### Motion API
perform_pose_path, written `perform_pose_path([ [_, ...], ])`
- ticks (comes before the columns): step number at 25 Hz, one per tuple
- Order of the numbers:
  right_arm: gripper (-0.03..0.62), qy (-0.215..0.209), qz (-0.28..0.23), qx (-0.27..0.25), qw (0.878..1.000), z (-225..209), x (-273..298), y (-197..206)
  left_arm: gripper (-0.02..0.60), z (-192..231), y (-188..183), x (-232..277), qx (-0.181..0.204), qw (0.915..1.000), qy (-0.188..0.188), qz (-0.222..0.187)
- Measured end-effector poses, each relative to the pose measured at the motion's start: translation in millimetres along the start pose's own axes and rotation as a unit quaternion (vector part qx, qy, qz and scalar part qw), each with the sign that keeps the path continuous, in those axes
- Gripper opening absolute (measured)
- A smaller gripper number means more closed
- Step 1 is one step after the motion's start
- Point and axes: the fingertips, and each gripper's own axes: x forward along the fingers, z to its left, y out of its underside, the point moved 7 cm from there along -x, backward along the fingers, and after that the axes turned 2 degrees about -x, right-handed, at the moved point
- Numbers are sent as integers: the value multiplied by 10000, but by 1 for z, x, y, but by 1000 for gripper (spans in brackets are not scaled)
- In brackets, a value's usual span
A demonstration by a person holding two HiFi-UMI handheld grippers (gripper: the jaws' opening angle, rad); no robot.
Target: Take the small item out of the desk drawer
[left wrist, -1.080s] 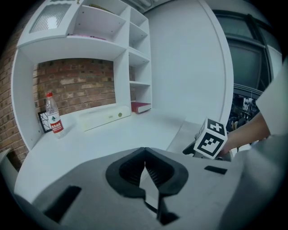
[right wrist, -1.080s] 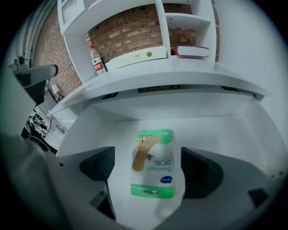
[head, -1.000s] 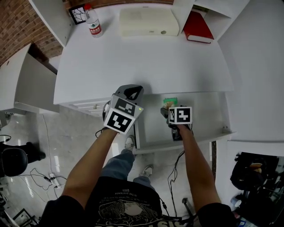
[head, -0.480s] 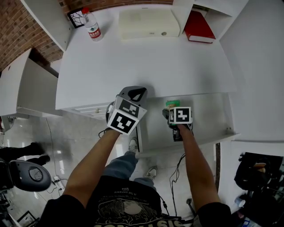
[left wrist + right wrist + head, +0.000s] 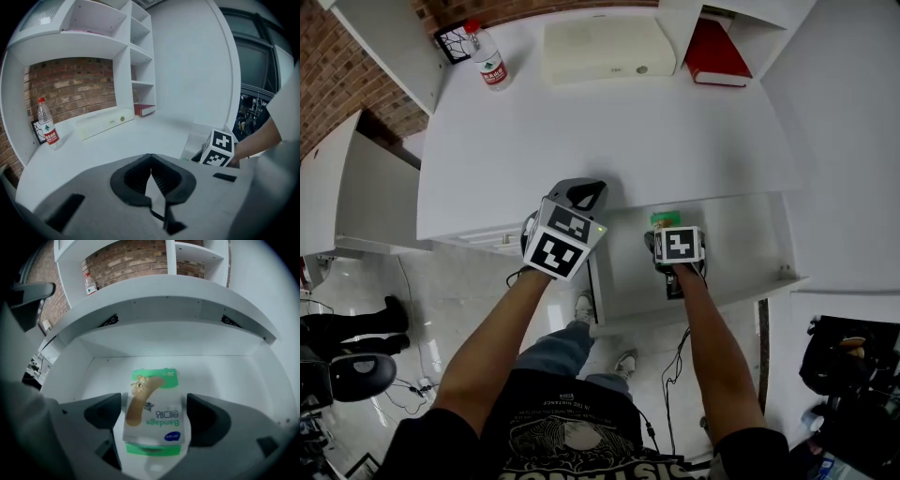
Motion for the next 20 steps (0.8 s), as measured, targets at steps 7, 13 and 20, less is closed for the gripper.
perform_pose_path([
  [7,409,-17,40,34,10000,0,-1,0,8,2,0,4,41,10000,74,27],
  [13,377,-12,92,26,10000,0,-2,1,8,2,-4,7,91,9998,148,32],
  [20,359,3,248,17,9997,2,-2,0,8,5,-10,11,166,9996,218,-97],
])
